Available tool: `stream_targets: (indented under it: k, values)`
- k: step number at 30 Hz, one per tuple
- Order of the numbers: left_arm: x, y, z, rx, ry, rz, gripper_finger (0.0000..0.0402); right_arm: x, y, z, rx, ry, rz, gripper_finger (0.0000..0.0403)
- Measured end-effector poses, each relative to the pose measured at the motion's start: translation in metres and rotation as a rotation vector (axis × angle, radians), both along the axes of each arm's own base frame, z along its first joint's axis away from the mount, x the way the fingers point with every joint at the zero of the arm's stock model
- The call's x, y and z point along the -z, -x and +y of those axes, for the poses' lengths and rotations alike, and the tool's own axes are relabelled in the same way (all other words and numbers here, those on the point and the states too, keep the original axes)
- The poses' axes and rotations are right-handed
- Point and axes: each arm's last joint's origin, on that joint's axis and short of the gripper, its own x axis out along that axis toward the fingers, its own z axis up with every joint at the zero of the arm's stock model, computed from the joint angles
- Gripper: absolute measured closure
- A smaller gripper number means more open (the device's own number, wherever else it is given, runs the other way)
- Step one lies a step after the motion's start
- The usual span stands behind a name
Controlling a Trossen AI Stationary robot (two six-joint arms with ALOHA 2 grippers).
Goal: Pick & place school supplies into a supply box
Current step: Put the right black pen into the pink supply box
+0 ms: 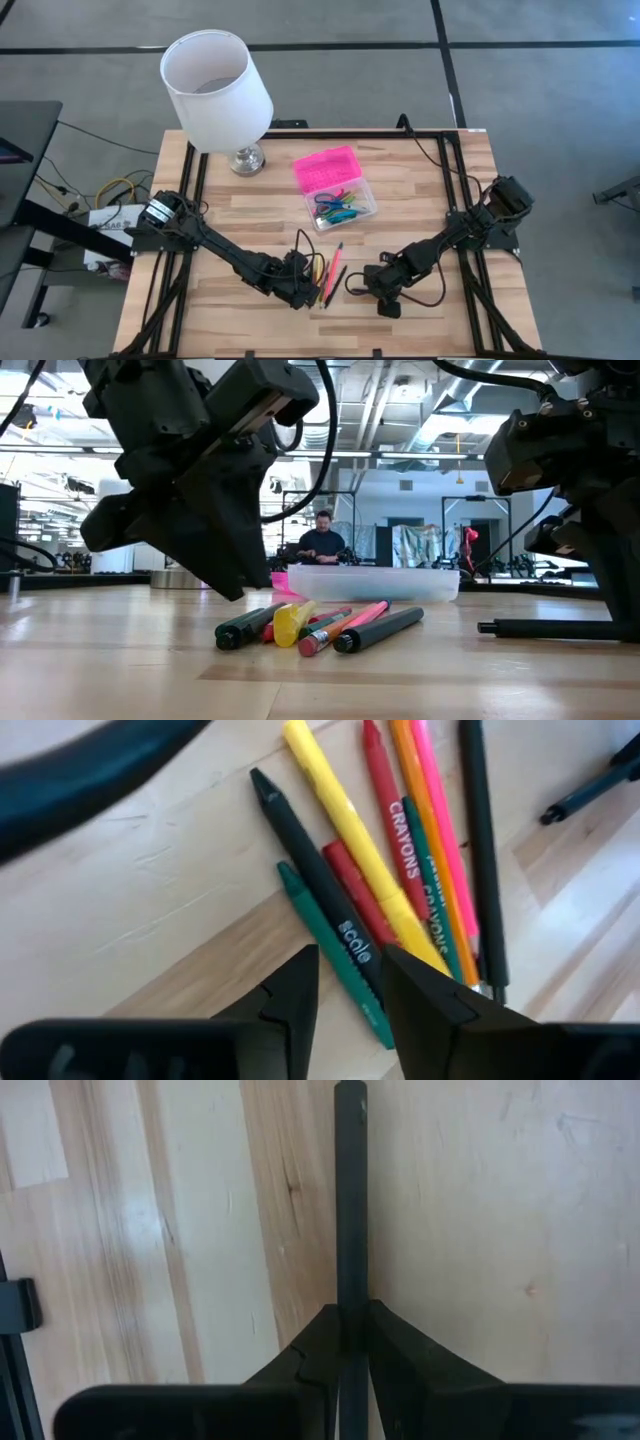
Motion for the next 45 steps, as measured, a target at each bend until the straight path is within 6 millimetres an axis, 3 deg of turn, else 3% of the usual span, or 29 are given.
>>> stream_targets:
  k: [13,45]
  values:
    - [0.006,-0.008,0.012,0.028,0.009,0.03,0.0247,0.0,0.0,0.0,-0.004,-0.001,-0.002,0.0363]
    - [0.013,0.004,0.011,0.144,0.027,0.2,0.0246,0.0,0.0,0.0,0.014,-0.009,0.001,0.0363]
